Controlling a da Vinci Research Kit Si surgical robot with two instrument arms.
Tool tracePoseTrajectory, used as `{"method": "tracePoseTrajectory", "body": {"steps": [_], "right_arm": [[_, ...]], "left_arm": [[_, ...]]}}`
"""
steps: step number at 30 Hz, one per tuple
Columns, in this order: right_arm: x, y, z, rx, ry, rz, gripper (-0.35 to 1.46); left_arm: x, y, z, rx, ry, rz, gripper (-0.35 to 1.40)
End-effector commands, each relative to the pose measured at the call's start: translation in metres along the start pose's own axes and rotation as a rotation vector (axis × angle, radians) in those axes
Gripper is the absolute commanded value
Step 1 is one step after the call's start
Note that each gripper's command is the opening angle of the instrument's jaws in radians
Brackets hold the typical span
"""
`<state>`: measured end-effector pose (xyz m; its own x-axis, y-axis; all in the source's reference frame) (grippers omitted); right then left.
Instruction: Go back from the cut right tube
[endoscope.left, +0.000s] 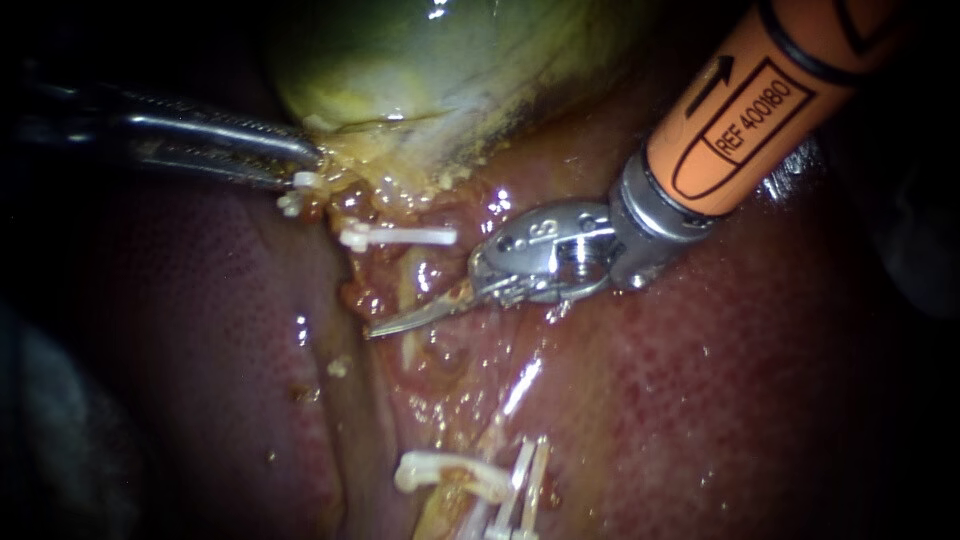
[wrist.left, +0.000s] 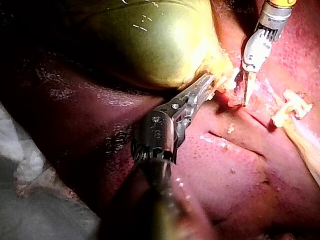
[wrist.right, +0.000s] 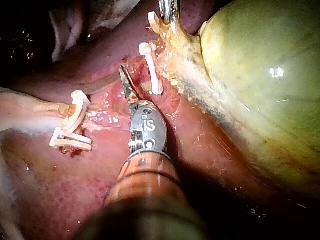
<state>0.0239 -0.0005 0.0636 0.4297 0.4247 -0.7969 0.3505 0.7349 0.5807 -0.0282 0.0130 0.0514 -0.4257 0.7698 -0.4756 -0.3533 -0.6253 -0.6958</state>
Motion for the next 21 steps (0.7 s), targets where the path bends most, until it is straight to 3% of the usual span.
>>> {"method": "tracePoseTrajectory", "body": {"steps": [1, 2, 3, 5, 7, 12, 18, 21], "right_arm": [[0.0, -0.0002, -0.0001, -0.017, 0.01, 0.0, -0.35], [0.0002, -0.0003, -0.0001, -0.045, 0.019, 0.014, -0.35], [0.0004, -0.0005, 0.0, -0.073, 0.024, 0.015, -0.15], [0.0007, -0.0007, 0.0002, -0.113, 0.03, 0.023, 0.73], [0.0009, -0.0008, 0.0004, -0.125, 0.032, 0.03, 0.99], [0.0011, -0.001, 0.0006, -0.099, 0.064, 0.054, 1.06], [0.0011, -0.0015, 0.0004, -0.095, 0.067, 0.053, 1.16], [0.0008, -0.003, -0.0003, -0.172, 0.072, 0.053, 1.28]], "left_arm": [[0.0, 0.0, 0.0, -0.001, 0.0, 0.0, -0.35], [0.0, 0.0, 0.0, -0.001, 0.0, 0.0, -0.35], [0.0, -0.0001, 0.0, -0.001, 0.0, 0.0, -0.35], [0.0, -0.0001, 0.0, -0.001, 0.0, 0.0, -0.35], [0.0, -0.0002, 0.0, -0.001, 0.0, 0.001, -0.35], [-0.0001, -0.0003, 0.0, -0.002, 0.0, 0.001, -0.35], [-0.0001, -0.0003, 0.0, -0.002, 0.0, 0.001, -0.35], [-0.0001, -0.0003, 0.0, 0.001, 0.001, 0.001, -0.35]]}}
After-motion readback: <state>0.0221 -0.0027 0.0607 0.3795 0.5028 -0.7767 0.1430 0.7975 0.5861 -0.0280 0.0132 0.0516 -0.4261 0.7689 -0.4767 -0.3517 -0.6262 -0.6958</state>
